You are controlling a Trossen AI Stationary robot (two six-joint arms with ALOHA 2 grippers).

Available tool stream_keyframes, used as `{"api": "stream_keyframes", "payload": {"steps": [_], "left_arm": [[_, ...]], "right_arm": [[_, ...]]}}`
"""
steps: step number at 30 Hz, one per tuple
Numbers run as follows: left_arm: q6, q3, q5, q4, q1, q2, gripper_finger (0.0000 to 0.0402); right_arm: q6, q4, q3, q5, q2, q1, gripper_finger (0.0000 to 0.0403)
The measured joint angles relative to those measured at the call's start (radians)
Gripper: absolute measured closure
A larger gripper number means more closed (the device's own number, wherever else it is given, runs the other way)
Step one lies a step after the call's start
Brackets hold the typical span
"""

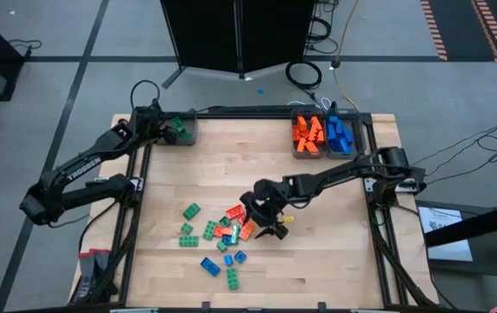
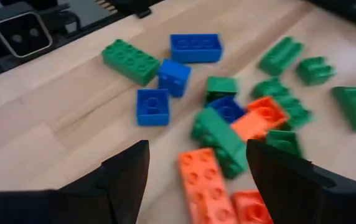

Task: Sort blocks
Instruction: Put the orange game piece into the middle black bin

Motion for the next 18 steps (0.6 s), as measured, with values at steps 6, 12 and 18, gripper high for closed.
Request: {"api": "stream_keyframes", "payload": {"steps": [6, 12, 18], "left_arm": [[0.0, 0.0, 0.0, 0.0, 0.0, 0.0, 0.0125], [0.003, 0.0, 0.0, 0.0, 0.0, 0.0, 0.0125], [0.008, 0.0, 0.0, -0.001, 0.0, 0.0, 0.0125]], "right_arm": [[0.013, 0.065, 0.0, 0.029, 0.076, 0.019, 0.0138], [0.046, 0.115, 0.0, 0.06, 0.114, 0.014, 0.0138], [0.046, 0.1, 0.0, 0.077, 0.114, 0.01, 0.0138]]}}
